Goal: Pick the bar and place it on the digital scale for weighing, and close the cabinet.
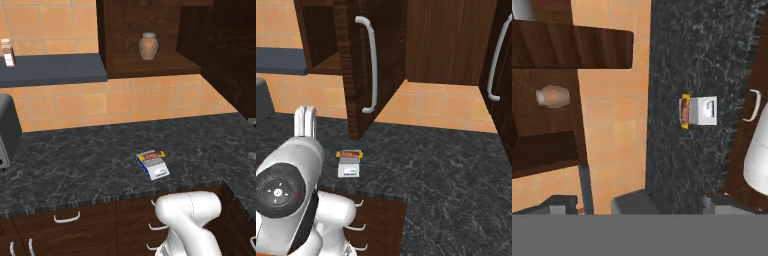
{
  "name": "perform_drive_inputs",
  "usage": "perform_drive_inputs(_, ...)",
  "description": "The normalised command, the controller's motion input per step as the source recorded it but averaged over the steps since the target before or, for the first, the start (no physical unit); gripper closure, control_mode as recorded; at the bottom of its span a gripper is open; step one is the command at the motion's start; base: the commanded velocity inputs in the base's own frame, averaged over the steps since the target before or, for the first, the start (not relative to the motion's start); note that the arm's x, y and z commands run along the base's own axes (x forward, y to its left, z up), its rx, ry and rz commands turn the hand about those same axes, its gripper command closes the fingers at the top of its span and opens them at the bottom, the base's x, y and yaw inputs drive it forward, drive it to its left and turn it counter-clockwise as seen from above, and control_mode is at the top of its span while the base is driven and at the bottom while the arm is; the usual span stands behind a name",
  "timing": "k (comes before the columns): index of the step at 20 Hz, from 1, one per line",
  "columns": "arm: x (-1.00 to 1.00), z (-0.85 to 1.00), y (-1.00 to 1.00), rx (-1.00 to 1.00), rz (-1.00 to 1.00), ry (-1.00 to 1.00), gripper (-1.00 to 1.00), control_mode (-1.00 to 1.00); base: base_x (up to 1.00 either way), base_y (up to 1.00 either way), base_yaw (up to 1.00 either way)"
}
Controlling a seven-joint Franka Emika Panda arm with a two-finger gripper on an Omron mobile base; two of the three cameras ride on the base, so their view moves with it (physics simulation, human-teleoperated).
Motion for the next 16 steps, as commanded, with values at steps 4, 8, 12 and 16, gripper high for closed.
perform_drive_inputs(4,-0.91,-0.56,-0.29,0.66,0.00,-0.71,-1.00,-1.00,0.00,0.00,0.00)
perform_drive_inputs(8,-0.05,-0.31,-0.67,0.72,0.01,-0.33,-1.00,-1.00,0.00,0.00,0.00)
perform_drive_inputs(12,0.37,0.00,-1.00,0.48,0.07,-0.04,-1.00,-1.00,0.00,0.00,0.00)
perform_drive_inputs(16,1.00,-0.13,-0.67,0.19,0.22,0.03,-1.00,-1.00,0.00,0.00,0.00)
